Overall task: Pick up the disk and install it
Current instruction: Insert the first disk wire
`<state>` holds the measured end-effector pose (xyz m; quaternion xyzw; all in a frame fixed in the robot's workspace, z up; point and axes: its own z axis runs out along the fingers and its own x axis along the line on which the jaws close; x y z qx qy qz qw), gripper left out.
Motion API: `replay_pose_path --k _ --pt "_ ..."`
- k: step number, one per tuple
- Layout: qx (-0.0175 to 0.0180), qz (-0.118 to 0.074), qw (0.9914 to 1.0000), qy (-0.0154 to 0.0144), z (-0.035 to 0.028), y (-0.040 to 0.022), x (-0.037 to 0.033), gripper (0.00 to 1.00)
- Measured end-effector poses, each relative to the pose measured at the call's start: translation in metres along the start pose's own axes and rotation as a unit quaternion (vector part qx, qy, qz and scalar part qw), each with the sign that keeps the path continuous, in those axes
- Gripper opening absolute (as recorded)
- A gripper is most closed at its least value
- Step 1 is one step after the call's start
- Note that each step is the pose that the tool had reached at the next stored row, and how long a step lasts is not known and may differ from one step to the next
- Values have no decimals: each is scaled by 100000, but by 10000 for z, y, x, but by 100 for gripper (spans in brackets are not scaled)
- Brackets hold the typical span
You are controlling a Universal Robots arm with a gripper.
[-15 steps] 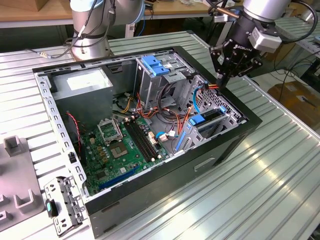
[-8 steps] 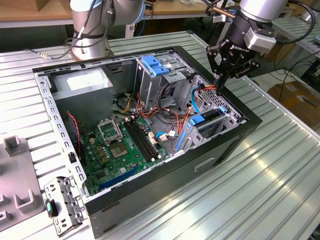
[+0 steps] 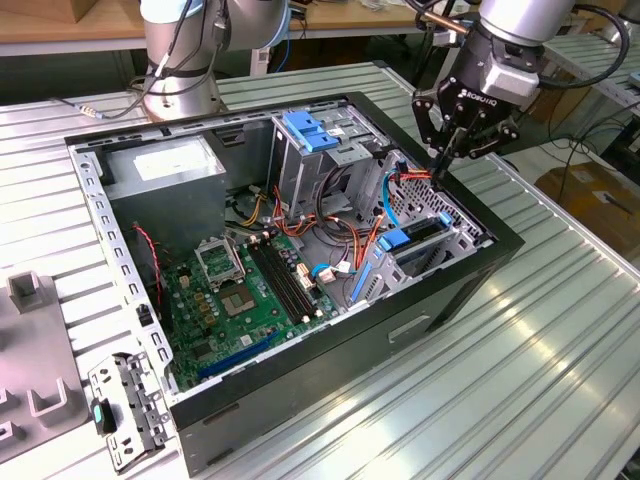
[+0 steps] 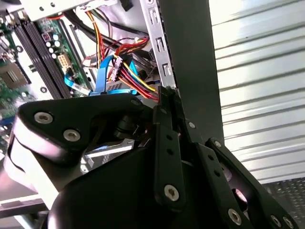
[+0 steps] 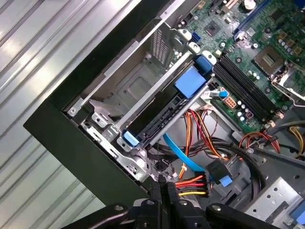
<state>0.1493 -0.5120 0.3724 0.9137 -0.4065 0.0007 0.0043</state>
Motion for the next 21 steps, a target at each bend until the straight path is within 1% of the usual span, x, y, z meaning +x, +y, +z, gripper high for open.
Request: replay_pose_path --k 2,3,4,5,7,9,10,12,13,14,15,19,21 --pt "-10 1936 99981 -13 2 0 0 17" --pt "-16 3467 99940 -25 4 0 0 17" --pt "-25 5075 99871 -37 6 0 0 17" --pt "-33 6629 99780 -48 8 0 0 17" --pt "-41 8695 99621 -64 11 0 0 17" --pt "-49 10551 99442 -77 13 0 0 17" --pt "-59 12264 99245 -90 16 0 0 17" --pt "-67 13972 99019 -102 18 0 0 17" --pt "-73 15250 98830 -109 19 0 0 17" --pt "-80 16539 98623 -117 19 0 0 17" --pt "-83 17338 98485 -124 20 0 0 17" --pt "-82 17348 98484 -128 20 0 0 17" --pt "-13 17346 98484 -107 22 10 1 17"
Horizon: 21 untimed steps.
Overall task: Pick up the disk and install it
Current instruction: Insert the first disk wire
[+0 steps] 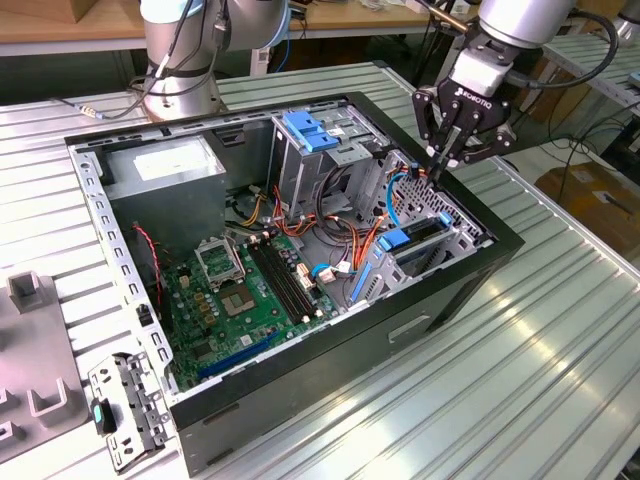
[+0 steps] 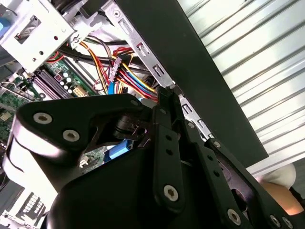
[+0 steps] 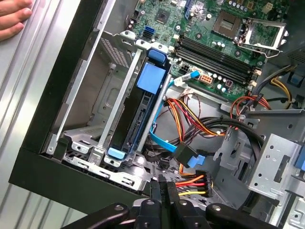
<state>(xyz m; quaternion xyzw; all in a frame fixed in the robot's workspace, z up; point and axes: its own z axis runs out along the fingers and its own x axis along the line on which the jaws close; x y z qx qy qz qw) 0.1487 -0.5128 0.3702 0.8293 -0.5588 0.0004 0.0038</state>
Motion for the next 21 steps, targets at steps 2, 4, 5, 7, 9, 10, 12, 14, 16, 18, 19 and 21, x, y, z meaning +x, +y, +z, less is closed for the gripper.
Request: replay_pose_path --k 2,4,5,7,9,10,12,14,16,18,19,21 --pt "197 4 100000 100 -1 25 14 17" --pt "500 5 99998 227 2 46 26 17" --pt "630 9 99998 281 4 53 33 17" --pt "759 86 99997 312 20 57 44 17" --pt "750 1176 99990 340 31 58 44 17" --pt "740 2494 99966 337 37 58 44 17" --pt "723 4157 99910 345 41 59 44 17" --pt "712 5815 99828 344 46 59 44 17" --pt "691 8047 99673 347 51 58 44 17" --pt "668 10443 99450 355 55 58 45 17" --pt "662 11294 99357 354 55 58 44 17" --pt "660 11508 99333 348 56 58 44 17"
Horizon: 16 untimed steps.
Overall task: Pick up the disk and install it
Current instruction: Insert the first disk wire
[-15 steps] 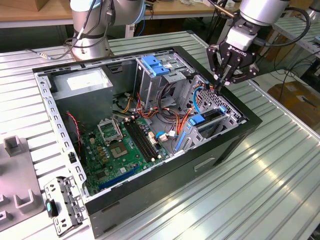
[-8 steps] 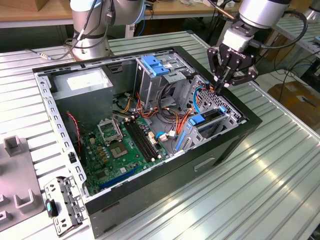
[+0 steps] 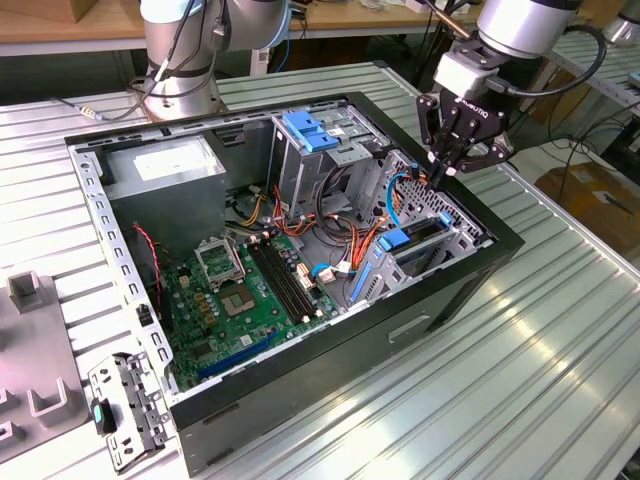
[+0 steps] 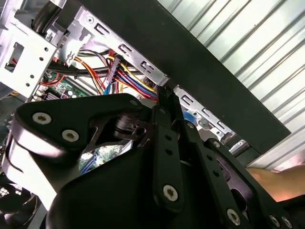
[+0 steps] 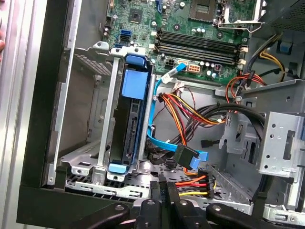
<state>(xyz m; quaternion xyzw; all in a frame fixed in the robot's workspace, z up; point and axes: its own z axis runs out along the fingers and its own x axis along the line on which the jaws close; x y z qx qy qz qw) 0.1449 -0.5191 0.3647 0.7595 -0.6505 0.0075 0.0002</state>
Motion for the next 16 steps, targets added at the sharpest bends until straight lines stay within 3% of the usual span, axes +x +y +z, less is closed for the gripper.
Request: replay_pose_path --k 8,12,16 --pt "0 0 100000 -7 1 2 12 17" --pt "0 -1 100000 0 1 13 71 17" --pt "3 -94 100000 -6 2 99 89 17"
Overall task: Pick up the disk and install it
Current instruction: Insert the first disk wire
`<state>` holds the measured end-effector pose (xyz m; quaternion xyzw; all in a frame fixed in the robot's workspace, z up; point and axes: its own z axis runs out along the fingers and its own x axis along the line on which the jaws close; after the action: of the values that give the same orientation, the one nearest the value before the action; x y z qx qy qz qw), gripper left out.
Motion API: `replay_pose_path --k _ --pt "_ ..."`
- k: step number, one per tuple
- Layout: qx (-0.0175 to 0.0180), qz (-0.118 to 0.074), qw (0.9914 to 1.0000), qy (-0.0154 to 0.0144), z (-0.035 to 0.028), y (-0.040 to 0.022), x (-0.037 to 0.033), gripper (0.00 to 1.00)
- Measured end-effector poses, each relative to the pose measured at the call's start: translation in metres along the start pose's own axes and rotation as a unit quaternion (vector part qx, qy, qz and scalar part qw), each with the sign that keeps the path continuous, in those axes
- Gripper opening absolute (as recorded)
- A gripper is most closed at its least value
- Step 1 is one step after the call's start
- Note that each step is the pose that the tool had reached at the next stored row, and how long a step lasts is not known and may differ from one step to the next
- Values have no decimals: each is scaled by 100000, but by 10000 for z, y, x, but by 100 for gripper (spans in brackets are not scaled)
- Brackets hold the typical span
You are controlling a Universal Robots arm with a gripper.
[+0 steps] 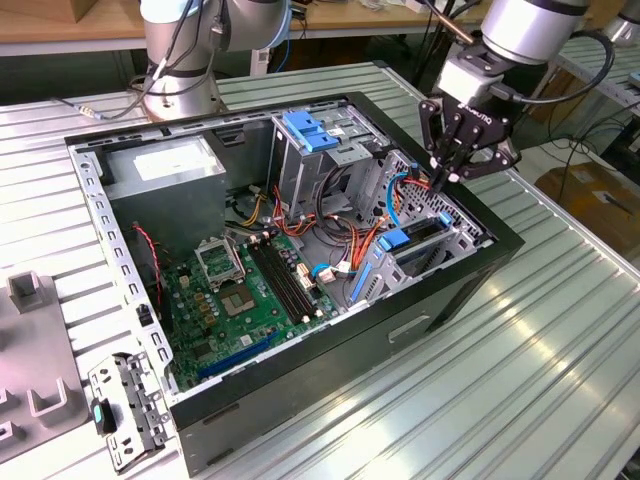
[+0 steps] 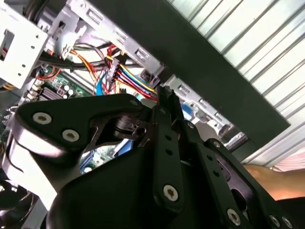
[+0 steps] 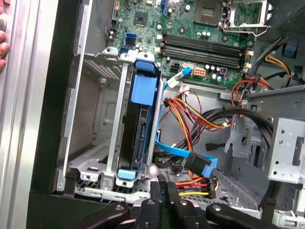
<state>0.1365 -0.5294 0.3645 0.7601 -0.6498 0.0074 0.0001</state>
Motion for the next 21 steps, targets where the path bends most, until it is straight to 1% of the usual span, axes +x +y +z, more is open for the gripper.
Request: replay_pose_path --k 1,3,5,7,9,10,12,13,14,21 --pt "-3 1 100000 4 2 23 1 17" --pt "-3 383 99999 9 10 31 0 17" --pt "-20 1708 99985 35 18 32 0 17" --pt "-43 3450 99940 61 29 33 3 17" --pt "-45 3513 99938 51 31 63 5 17" --pt "-43 3513 99938 43 32 121 -2 17" --pt "-42 3509 99938 55 34 146 49 17" --pt "-43 3508 99938 42 36 175 69 17" --pt "-42 3508 99938 52 35 205 67 17" --pt "-44 3511 99938 53 35 207 66 17"
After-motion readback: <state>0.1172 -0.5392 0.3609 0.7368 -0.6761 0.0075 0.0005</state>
